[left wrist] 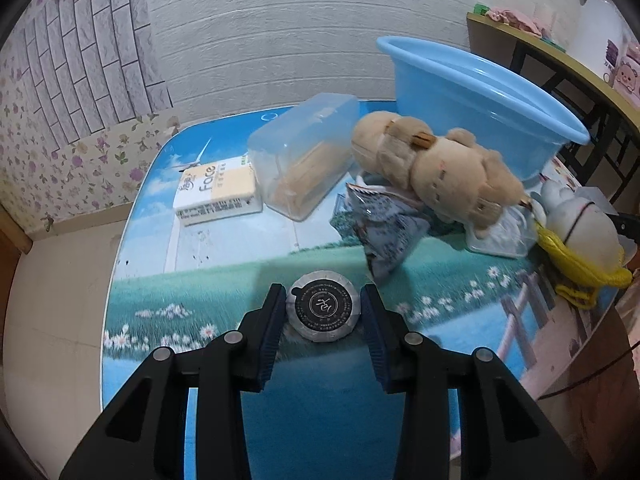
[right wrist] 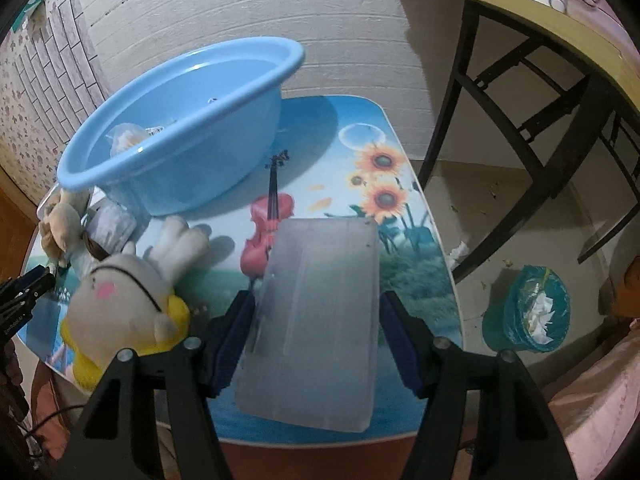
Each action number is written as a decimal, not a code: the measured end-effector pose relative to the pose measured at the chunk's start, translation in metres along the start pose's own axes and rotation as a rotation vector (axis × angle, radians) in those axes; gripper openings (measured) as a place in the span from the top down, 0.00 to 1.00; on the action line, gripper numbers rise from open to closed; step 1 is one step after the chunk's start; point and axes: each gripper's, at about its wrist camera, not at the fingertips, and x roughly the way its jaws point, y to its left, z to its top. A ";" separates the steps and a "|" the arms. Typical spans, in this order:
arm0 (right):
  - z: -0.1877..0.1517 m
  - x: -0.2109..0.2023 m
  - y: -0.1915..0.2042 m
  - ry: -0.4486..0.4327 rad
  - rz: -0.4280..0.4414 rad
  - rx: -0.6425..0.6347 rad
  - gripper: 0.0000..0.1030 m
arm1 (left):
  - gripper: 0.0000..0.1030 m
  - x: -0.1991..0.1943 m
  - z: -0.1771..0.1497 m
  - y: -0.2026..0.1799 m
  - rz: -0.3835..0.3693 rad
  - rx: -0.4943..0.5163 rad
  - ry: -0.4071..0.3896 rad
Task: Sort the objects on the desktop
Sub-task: 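Grasp the clear plastic box with the right tool while the left tool grasps the round tin, then carry the clear box and round tin up over the blue basin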
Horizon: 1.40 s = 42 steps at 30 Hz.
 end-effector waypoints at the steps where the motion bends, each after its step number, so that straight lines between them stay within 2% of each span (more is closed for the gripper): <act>1: -0.003 -0.001 -0.001 -0.001 0.003 -0.007 0.38 | 0.64 -0.002 -0.002 -0.002 -0.001 0.000 0.002; 13: -0.022 -0.008 0.019 -0.010 0.047 -0.109 0.38 | 0.64 -0.013 -0.018 -0.010 0.026 -0.019 0.040; 18: -0.025 -0.008 0.022 -0.015 0.065 -0.111 0.38 | 0.64 -0.013 -0.020 -0.011 0.036 -0.027 0.039; 37: -0.033 0.006 0.028 0.025 0.023 -0.116 0.37 | 0.64 -0.012 -0.020 -0.013 0.035 -0.027 -0.004; 42: -0.033 0.005 0.029 0.003 0.026 -0.121 0.40 | 0.64 -0.012 -0.020 -0.013 0.032 -0.030 -0.001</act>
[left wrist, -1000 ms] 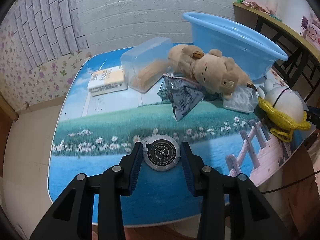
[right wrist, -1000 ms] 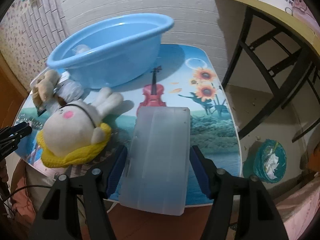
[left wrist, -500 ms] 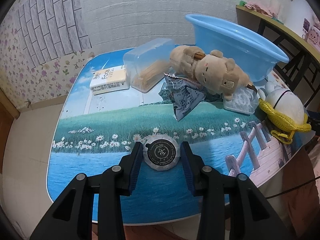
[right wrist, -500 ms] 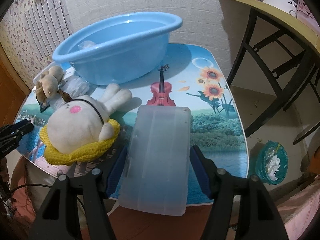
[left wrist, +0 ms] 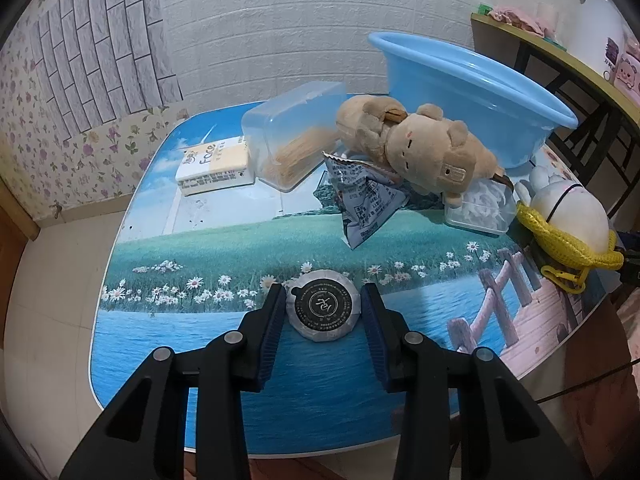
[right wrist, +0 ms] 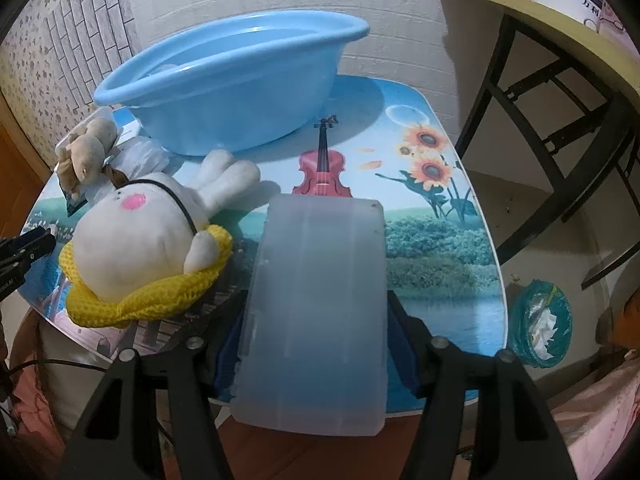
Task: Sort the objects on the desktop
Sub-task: 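Carry the clear box and round tin up over the blue basin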
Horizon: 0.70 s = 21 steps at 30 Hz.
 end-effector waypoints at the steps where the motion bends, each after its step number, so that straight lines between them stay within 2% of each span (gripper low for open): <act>1: 0.000 -0.002 0.000 -0.007 -0.003 0.000 0.41 | 0.64 -0.001 0.000 0.000 -0.001 -0.001 -0.001; 17: 0.020 -0.059 0.012 -0.156 0.053 -0.011 0.41 | 0.64 -0.048 0.030 -0.019 -0.033 0.024 -0.098; 21: 0.024 -0.063 0.017 -0.168 0.065 -0.017 0.41 | 0.64 -0.055 0.040 -0.024 -0.038 0.030 -0.119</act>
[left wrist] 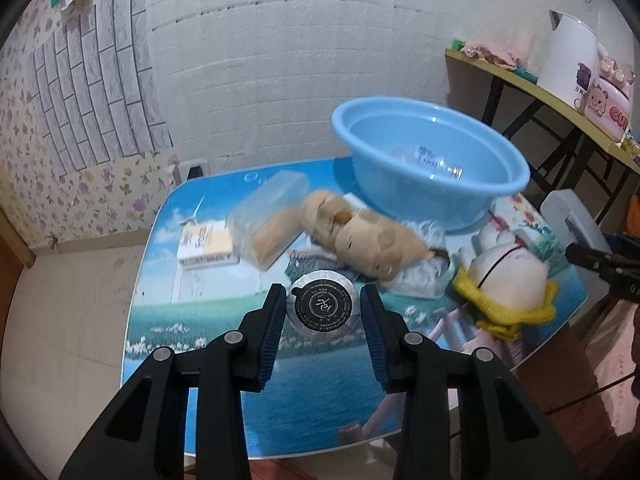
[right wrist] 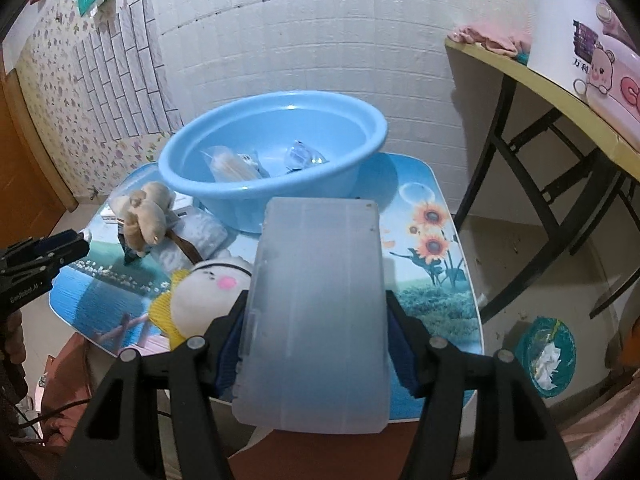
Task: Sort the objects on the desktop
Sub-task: 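Carry the clear box and round tin up over the blue basin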
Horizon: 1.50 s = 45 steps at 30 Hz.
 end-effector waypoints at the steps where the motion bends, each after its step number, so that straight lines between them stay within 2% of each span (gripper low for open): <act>1: 0.001 0.000 0.001 0.000 0.003 0.002 0.41 | 0.64 -0.001 0.003 -0.001 -0.002 0.001 -0.005; 11: 0.015 -0.008 0.009 -0.044 0.022 -0.004 0.41 | 0.64 -0.003 0.035 -0.019 -0.035 0.022 -0.042; 19: 0.043 -0.008 0.014 -0.107 0.047 -0.021 0.41 | 0.64 0.004 0.072 -0.032 -0.052 0.062 -0.070; 25: 0.062 0.008 0.010 -0.083 0.073 0.026 0.41 | 0.64 0.020 0.103 -0.047 -0.088 0.128 -0.067; 30: 0.080 0.027 0.010 -0.043 0.064 0.032 0.41 | 0.64 0.040 0.124 -0.057 -0.155 0.157 -0.050; 39: 0.108 0.064 0.024 -0.019 0.016 0.055 0.41 | 0.64 0.083 0.161 -0.064 -0.210 0.325 0.015; 45: 0.118 0.080 0.033 -0.019 0.000 0.100 0.41 | 0.64 0.096 0.165 -0.072 -0.228 0.443 0.061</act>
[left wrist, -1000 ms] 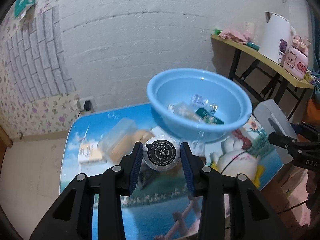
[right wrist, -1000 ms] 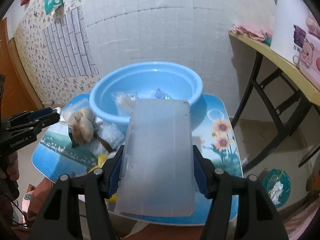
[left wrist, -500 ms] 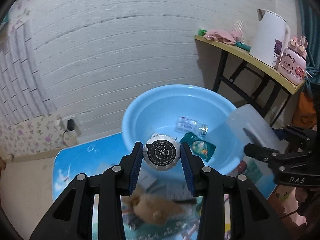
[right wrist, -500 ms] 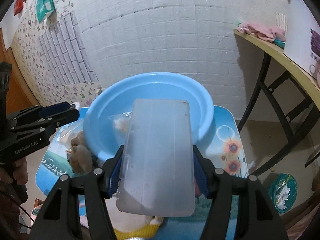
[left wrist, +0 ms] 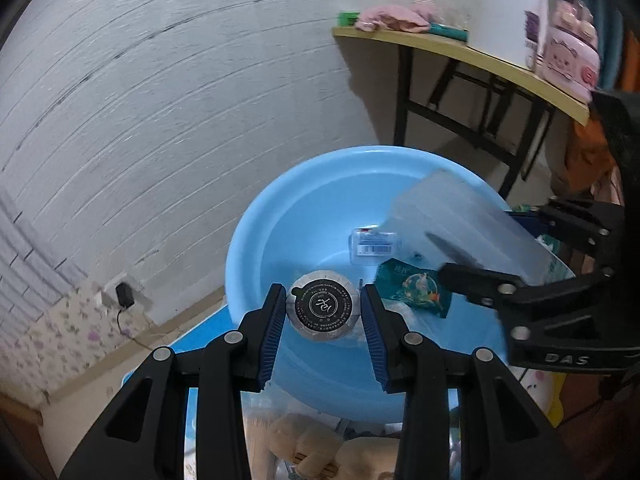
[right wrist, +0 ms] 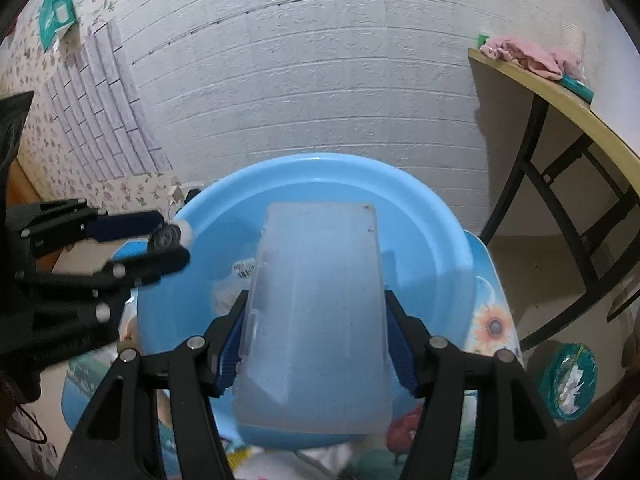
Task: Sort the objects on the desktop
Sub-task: 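Carry the clear box and round tin up over the blue basin, then open both tools to drop the box and tin into the basin, then withdraw both open tools from the basin back over the table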
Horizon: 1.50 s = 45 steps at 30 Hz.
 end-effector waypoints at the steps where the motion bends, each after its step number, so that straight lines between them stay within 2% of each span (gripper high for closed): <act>1: 0.000 0.003 0.001 0.004 0.002 0.006 0.41 | 0.64 0.002 0.000 0.000 -0.006 0.010 -0.003; 9: -0.002 0.017 0.003 0.074 0.021 -0.053 0.41 | 0.64 0.025 0.002 -0.009 -0.008 -0.021 0.042; 12: -0.001 0.017 -0.003 0.066 0.022 -0.066 0.41 | 0.64 0.032 0.003 -0.011 -0.006 -0.055 0.055; 16: -0.002 0.017 -0.014 0.066 0.049 -0.066 0.41 | 0.63 0.043 0.008 -0.020 0.033 -0.070 0.077; 18: -0.002 0.018 -0.019 0.086 0.052 -0.058 0.41 | 0.57 0.043 0.011 -0.024 0.056 -0.084 0.083; 20: -0.004 0.015 -0.023 0.090 0.058 -0.055 0.40 | 0.36 0.041 0.013 -0.027 0.107 -0.101 0.094; 22: -0.005 0.008 -0.027 0.075 0.083 -0.071 0.34 | 0.23 0.035 0.014 -0.025 0.157 -0.150 0.097; 23: -0.005 0.004 -0.029 0.064 0.095 -0.079 0.28 | 0.19 0.031 0.013 -0.024 0.167 -0.175 0.097; 24: -0.005 -0.002 -0.031 0.048 0.108 -0.088 0.25 | 0.19 0.028 0.013 -0.024 0.174 -0.199 0.097; 29: 0.002 -0.022 -0.039 0.004 0.148 -0.126 0.25 | 0.18 0.012 0.011 -0.028 0.281 -0.288 0.115; 33: 0.000 -0.052 -0.046 -0.049 0.183 -0.144 0.24 | 0.14 -0.016 0.005 -0.039 0.300 -0.358 0.073; 37: -0.008 -0.079 -0.053 -0.104 0.195 -0.171 0.24 | 0.12 -0.035 -0.007 -0.055 0.336 -0.381 0.059; 42: -0.029 -0.083 -0.060 -0.005 0.227 -0.143 0.24 | 0.12 -0.053 -0.020 -0.069 0.358 -0.386 0.050; 45: -0.045 -0.082 -0.053 0.030 0.218 -0.156 0.25 | 0.12 -0.062 -0.032 -0.073 0.355 -0.390 0.040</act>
